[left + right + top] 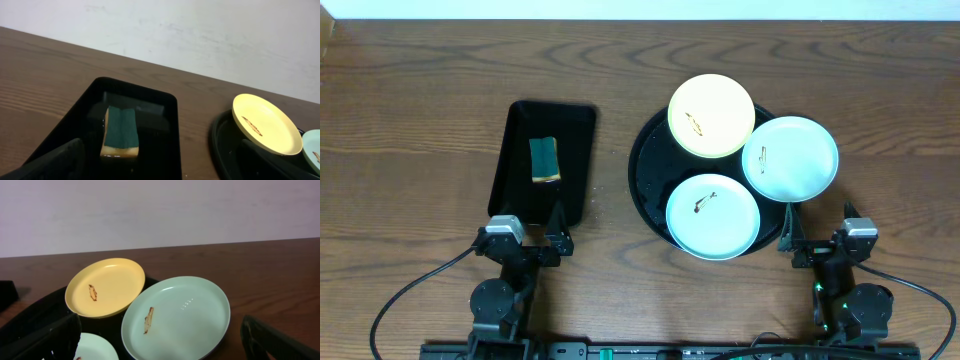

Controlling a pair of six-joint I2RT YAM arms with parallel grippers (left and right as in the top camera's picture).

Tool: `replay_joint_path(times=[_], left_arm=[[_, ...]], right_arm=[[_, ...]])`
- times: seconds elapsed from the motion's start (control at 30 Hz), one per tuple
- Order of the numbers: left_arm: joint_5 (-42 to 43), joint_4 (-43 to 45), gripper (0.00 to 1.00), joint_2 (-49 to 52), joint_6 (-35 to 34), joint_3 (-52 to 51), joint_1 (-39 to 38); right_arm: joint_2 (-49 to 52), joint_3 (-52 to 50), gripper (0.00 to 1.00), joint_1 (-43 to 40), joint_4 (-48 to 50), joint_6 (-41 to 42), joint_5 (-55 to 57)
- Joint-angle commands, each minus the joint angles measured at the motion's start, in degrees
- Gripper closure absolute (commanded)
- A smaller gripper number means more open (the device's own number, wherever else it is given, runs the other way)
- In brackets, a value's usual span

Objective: Clean dirty plates on tray and stack at the side

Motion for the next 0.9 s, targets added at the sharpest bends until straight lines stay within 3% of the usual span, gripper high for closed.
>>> replay_joint_path(times=[0.0, 0.47, 0.57, 0.73, 0.87], left_arm=[[-0.04, -2.71, 0.04, -0.39, -0.26, -0.44, 0.22], [-0.09, -2.69, 0.04, -0.39, -0.26, -0.44, 0.24], [0.0, -0.68, 0.04, -0.39, -2.78, -0.2, 0.24], [-0.04, -9.33, 0.04, 1.95, -11.8, 5.95, 0.24], [-0.04, -18.12, 0.04, 9.46, -11.63, 18.34, 0.24]], right_arm=[[-0.39, -0.07, 0.01, 0.48, -0.24, 0.83, 0.09], [-0.39, -0.07, 0.01, 0.48, -0.24, 0.83, 0.09], [-0.39, -0.07, 0.01, 0.48, -0.24, 0.83, 0.11], [-0.39, -0.07, 0.01, 0.48, -0.24, 0.83, 0.09], [-0.39, -0.07, 0.01, 0.48, -0.24, 0.83, 0.11]])
